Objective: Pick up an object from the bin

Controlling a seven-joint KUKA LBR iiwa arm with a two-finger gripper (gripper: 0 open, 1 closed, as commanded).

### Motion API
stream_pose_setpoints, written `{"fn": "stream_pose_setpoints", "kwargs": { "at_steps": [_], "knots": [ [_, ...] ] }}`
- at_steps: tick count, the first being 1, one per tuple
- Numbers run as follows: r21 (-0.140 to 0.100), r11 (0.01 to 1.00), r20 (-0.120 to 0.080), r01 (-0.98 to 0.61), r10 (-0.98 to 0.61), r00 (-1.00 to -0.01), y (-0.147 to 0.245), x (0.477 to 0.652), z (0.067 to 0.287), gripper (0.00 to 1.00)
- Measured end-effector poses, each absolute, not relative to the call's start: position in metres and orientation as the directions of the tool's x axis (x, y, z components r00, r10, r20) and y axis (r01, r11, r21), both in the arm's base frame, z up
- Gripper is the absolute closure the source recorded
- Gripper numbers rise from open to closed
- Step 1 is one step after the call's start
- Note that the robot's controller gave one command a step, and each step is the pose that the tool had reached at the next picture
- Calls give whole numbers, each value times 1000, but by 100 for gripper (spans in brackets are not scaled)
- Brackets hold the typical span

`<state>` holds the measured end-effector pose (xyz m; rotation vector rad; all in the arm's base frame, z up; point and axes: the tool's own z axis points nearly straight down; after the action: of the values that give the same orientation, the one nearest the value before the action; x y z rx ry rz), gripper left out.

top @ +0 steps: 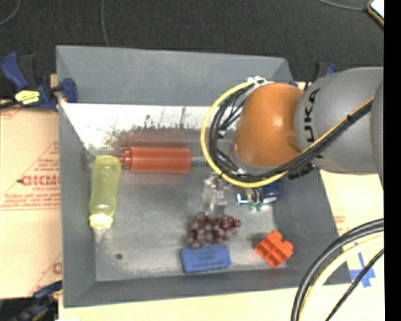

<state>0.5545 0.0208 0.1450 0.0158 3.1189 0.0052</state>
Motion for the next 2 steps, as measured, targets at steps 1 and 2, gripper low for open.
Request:
{"fn": "stream_pose_setpoints", "kwargs": {
  "at_steps": [1, 2],
  "knots": [
    [4, 1000, -4, -28, -28, -1000, 111, 495, 121, 100],
    [-3, 998, -29, -59, -59, -998, 83, 528, 96, 100]
  ]
}}
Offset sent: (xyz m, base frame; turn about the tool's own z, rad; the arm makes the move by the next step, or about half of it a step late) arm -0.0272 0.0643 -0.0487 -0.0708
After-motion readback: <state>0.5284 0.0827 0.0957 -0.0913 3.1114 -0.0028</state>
